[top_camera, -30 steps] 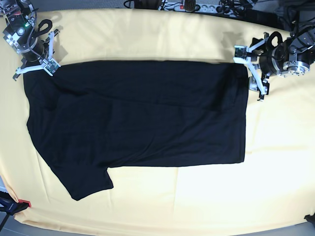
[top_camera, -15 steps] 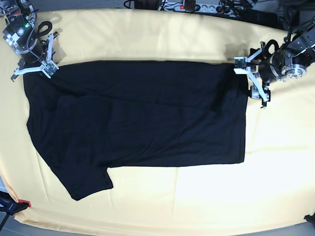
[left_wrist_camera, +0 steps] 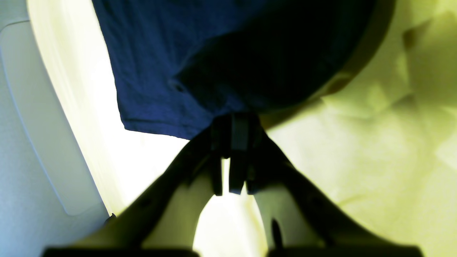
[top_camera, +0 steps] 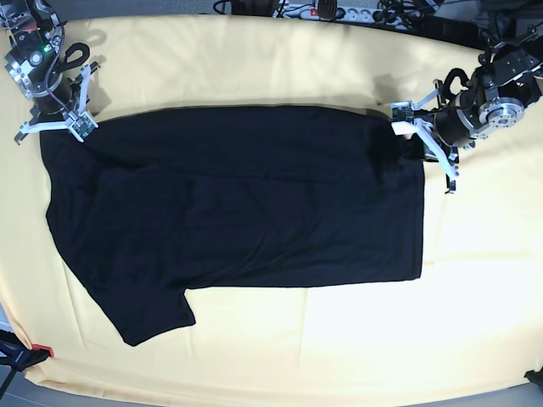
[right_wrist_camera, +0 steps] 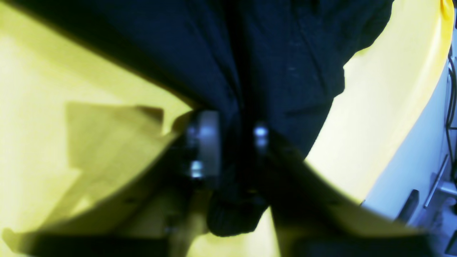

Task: Fold the T-shirt properly
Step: 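Pull the shirt edge toward the robot with both grippers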

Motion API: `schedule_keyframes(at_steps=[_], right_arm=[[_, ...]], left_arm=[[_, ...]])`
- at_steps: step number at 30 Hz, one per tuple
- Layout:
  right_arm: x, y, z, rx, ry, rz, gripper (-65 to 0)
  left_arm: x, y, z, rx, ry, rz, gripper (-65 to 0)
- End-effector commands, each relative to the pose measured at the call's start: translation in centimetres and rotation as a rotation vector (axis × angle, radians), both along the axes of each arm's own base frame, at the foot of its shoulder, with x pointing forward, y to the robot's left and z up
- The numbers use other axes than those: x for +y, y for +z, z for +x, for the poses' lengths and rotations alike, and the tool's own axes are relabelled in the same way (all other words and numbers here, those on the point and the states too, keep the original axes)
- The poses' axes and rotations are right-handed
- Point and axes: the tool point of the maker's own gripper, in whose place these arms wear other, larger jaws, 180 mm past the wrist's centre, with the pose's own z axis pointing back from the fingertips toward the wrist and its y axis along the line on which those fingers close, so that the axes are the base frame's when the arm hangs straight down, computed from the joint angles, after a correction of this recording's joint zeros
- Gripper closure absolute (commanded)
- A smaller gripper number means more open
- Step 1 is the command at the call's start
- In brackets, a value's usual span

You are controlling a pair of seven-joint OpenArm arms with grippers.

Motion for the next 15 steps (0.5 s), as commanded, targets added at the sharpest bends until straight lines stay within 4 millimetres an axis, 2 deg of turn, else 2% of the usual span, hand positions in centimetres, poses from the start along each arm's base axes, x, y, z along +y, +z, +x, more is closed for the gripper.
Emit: schedule_keyframes(at_steps=[1, 6, 10, 15], right_arm=[[-1.0, 1.0, 0.7, -0.028, 0.004, -0.055, -1.6], [-1.8, 1.6, 1.1, -0.051, 0.029, -0.143, 0.0], [-2.6, 1.1, 0.0, 0.018, 0.011, -0.186, 0.0], [-2.5, 0.9, -1.2, 0.055, 0.005, -0.199, 0.0]], left_arm=[[0.6, 1.2, 0.8, -0.042, 0.002, 0.016, 0.0], [1.4, 1.2, 0.7, -0.033, -0.003, 0.045, 0.0], [2.3, 1.4, 0.6, -0.031, -0.001, 0.073, 0.0], [2.9, 0.7, -2.0, 0.109, -0.067, 0.121, 0.0]])
